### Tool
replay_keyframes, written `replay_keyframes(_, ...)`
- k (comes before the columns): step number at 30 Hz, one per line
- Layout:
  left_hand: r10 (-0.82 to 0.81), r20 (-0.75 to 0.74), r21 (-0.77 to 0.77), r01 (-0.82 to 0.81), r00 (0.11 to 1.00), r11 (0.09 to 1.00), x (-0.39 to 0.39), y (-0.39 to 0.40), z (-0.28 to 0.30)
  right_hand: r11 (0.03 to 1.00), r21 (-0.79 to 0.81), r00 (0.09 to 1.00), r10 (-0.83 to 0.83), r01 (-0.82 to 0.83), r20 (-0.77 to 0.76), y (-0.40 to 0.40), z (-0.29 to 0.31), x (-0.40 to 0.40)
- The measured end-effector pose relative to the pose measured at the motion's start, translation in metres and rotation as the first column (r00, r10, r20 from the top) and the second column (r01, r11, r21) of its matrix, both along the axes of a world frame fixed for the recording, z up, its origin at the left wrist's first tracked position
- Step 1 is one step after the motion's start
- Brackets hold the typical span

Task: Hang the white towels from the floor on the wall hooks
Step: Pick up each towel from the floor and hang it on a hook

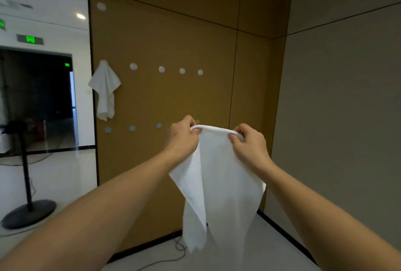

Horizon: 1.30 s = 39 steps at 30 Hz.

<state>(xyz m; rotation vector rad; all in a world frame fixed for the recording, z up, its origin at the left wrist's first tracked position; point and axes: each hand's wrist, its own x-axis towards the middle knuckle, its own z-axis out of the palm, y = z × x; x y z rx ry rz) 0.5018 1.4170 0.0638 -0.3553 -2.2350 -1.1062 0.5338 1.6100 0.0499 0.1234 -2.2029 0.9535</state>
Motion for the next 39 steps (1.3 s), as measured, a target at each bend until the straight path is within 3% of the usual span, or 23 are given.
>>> replay_keyframes(6, 0.136, -0.02, -0.034, -0.137, 0.99, 0.99, -0.096, -0.059, -0.007, 0.997, 0.043, 0.998, 0.067, -0.067, -0.018, -0.05, 0.005, -0.127)
replay_keyframes(13, 0.295, -0.098, -0.057, -0.301, 0.95, 0.952, -0.226, -0.124, -0.009, 0.964, 0.211, 0.98, 0.183, -0.163, -0.079, -0.102, 0.011, -0.287)
replay_keyframes(24, 0.464, -0.168, -0.091, -0.483, 0.87, 0.871, -0.419, -0.197, 0.048, 0.89, 0.234, 0.895, 0.427, -0.391, -0.129, -0.183, 0.056, -0.527)
replay_keyframes(39, 0.488, -0.392, -0.013, -0.535, 0.78, 0.845, -0.661, -0.327, 0.099, 0.922, 0.27, 0.876, 0.358, -0.276, -0.325, -0.319, 0.121, -0.761)
